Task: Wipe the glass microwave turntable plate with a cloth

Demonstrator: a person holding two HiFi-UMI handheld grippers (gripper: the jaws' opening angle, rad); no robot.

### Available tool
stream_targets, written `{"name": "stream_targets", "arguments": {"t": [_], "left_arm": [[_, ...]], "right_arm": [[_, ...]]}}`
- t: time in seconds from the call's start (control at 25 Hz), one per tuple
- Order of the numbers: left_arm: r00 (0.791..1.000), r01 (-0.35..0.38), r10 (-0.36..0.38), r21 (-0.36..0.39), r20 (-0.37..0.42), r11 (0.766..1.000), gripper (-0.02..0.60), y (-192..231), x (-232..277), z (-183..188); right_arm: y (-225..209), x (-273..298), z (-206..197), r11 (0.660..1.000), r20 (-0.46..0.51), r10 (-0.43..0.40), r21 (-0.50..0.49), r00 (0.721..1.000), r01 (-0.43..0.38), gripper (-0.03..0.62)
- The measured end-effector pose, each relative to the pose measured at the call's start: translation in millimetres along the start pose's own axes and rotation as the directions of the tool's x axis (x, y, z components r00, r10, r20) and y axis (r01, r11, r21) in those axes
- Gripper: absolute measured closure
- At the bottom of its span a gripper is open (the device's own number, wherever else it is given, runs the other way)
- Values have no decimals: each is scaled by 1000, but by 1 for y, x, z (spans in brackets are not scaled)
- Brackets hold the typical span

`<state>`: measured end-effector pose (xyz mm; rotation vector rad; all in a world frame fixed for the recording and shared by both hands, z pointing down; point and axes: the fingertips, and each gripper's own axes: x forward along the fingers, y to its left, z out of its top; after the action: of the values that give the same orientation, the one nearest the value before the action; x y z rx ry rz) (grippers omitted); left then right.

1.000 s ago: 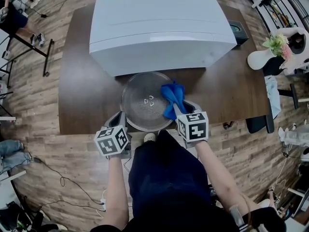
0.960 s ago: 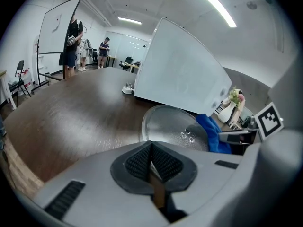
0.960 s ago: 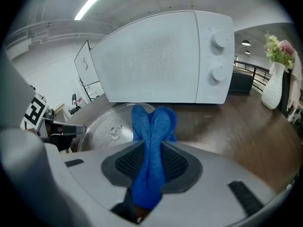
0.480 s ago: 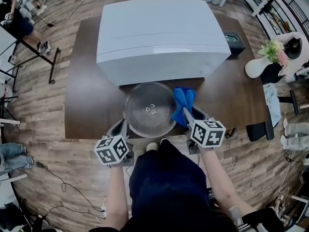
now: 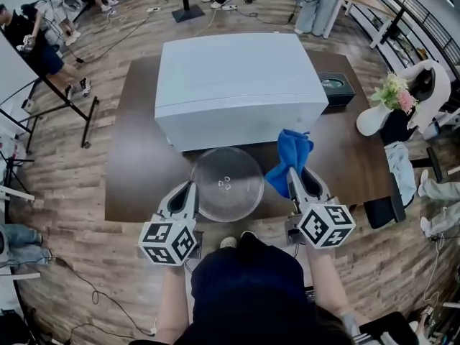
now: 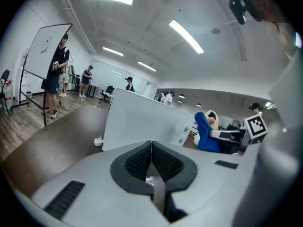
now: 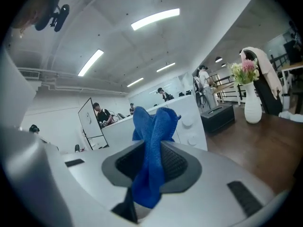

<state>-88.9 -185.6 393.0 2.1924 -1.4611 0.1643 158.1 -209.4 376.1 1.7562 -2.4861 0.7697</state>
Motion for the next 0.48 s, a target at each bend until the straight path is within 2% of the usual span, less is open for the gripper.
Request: {"name": "stream_targets", "arguments": {"t": [0.2,0.48], "left_arm": [[999,0,-4,124,36,992,578,-18,-10,10],[997,20,-30,148,65,989,578,-28,-18,6]], "right_arm": [[8,-20,8,998,32,-11,-68,999,13,505],[4,-34,-5,993,29,-52,-107,998,55,508]]}}
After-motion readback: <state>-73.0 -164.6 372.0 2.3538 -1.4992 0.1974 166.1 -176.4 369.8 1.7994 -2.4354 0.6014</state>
